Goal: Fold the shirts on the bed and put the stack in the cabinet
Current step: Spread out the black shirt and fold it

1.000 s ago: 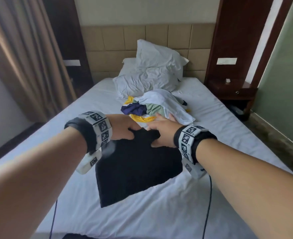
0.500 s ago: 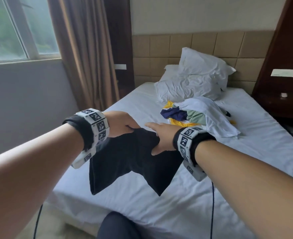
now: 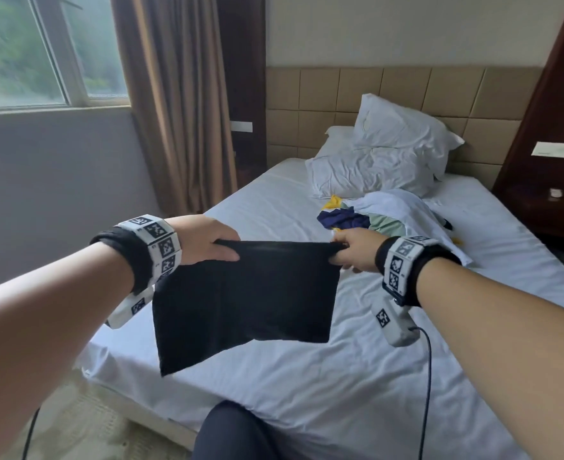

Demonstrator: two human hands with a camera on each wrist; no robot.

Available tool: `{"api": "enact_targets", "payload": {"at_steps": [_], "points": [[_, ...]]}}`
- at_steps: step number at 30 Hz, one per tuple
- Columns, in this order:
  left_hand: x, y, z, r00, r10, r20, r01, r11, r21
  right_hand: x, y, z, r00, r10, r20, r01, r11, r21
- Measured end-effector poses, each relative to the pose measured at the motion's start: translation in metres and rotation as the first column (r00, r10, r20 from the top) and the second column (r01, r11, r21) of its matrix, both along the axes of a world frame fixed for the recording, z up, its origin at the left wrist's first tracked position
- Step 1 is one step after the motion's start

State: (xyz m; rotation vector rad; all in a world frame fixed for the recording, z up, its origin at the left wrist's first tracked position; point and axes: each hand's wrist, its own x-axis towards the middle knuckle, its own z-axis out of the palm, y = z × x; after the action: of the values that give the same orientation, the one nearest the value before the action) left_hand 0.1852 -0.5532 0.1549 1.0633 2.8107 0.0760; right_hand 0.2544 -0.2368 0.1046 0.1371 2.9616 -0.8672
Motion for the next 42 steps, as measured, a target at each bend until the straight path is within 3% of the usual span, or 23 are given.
{"api": "enact_targets", "payload": {"at_steps": [3, 5, 11, 13, 14, 15, 17, 19, 21, 23, 25, 27, 30, 34, 35, 37, 39, 40, 42], "points": [[0.001, -0.005, -0.003, 0.998, 0.039, 0.054, -0.041, 0.999, 0.028, 0.004, 0.004, 0.004, 0.995, -0.038, -0.089, 0.005, 0.937, -0.35], [0.0, -0.009, -0.009, 0.996, 0.064, 0.068, -0.067, 0.997, 0.032, 0.005, 0.0, 0.003, 0.992, -0.059, -0.108, -0.002, 0.869, -0.495], [-0.022, -0.041, -0.025, 0.987, 0.15, 0.059, -0.146, 0.986, -0.075, -0.011, -0.012, -0.01, 0.977, -0.158, -0.142, 0.024, 0.745, -0.667], [-0.034, -0.064, -0.03, 0.976, 0.214, 0.033, -0.214, 0.977, 0.003, -0.015, -0.014, -0.016, 0.966, -0.2, -0.163, 0.053, 0.772, -0.634], [-0.04, -0.076, -0.034, 0.961, 0.263, 0.084, -0.272, 0.954, 0.125, -0.018, -0.015, -0.02, 0.963, -0.214, -0.164, 0.067, 0.781, -0.621], [-0.045, -0.087, -0.039, 0.934, 0.292, 0.204, -0.343, 0.893, 0.293, -0.02, -0.019, -0.024, 0.962, -0.222, -0.156, 0.079, 0.777, -0.625], [-0.051, -0.103, -0.05, 0.851, 0.249, 0.462, -0.5, 0.654, 0.568, -0.025, -0.03, -0.029, 0.965, -0.225, -0.138, 0.085, 0.759, -0.645], [-0.057, -0.111, -0.064, 0.8, 0.187, 0.57, -0.593, 0.399, 0.7, -0.032, -0.045, -0.036, 0.969, -0.221, -0.115, 0.084, 0.725, -0.684], [-0.063, -0.116, -0.075, 0.786, 0.184, 0.59, -0.618, 0.199, 0.761, -0.042, -0.058, -0.044, 0.97, -0.227, -0.092, 0.088, 0.674, -0.733], [-0.074, -0.122, -0.087, 0.779, 0.226, 0.585, -0.611, 0.062, 0.789, -0.051, -0.072, -0.051, 0.969, -0.241, -0.061, 0.107, 0.628, -0.771], [-0.091, -0.128, -0.098, 0.774, 0.3, 0.558, -0.589, 0.015, 0.808, -0.061, -0.084, -0.059, 0.973, -0.23, -0.019, 0.123, 0.585, -0.802], [-0.11, -0.131, -0.103, 0.773, 0.386, 0.503, -0.558, 0.037, 0.829, -0.072, -0.094, -0.064, 0.979, -0.203, 0.026, 0.135, 0.545, -0.827], [-0.148, -0.124, -0.105, 0.776, 0.499, 0.386, -0.52, 0.159, 0.839, -0.094, -0.103, -0.069, 0.978, -0.198, 0.061, 0.153, 0.494, -0.856], [-0.205, -0.099, -0.11, 0.747, 0.614, 0.254, -0.525, 0.312, 0.792, -0.15, -0.096, -0.083, 0.906, -0.412, 0.101, 0.31, 0.481, -0.82], [-0.216, -0.091, -0.12, 0.722, 0.653, 0.231, -0.563, 0.36, 0.744, -0.164, -0.092, -0.089, 0.877, -0.466, 0.12, 0.381, 0.52, -0.765], [-0.224, -0.067, -0.153, 0.689, 0.708, 0.157, -0.659, 0.521, 0.542, -0.18, -0.092, -0.107, 0.876, -0.471, 0.1, 0.461, 0.761, -0.457], [-0.213, -0.041, -0.198, 0.719, 0.682, 0.131, -0.69, 0.678, 0.254, -0.18, -0.098, -0.137, 0.944, -0.326, 0.053, 0.33, 0.941, -0.08], [-0.201, -0.032, -0.224, 0.734, 0.657, 0.173, -0.676, 0.731, 0.092, -0.176, -0.103, -0.156, 0.975, -0.213, 0.069, 0.211, 0.977, 0.035], [-0.182, -0.026, -0.274, 0.727, 0.644, 0.239, -0.63, 0.764, -0.14, -0.166, -0.113, -0.2, 0.973, -0.029, 0.227, -0.016, 0.981, 0.196]]}}
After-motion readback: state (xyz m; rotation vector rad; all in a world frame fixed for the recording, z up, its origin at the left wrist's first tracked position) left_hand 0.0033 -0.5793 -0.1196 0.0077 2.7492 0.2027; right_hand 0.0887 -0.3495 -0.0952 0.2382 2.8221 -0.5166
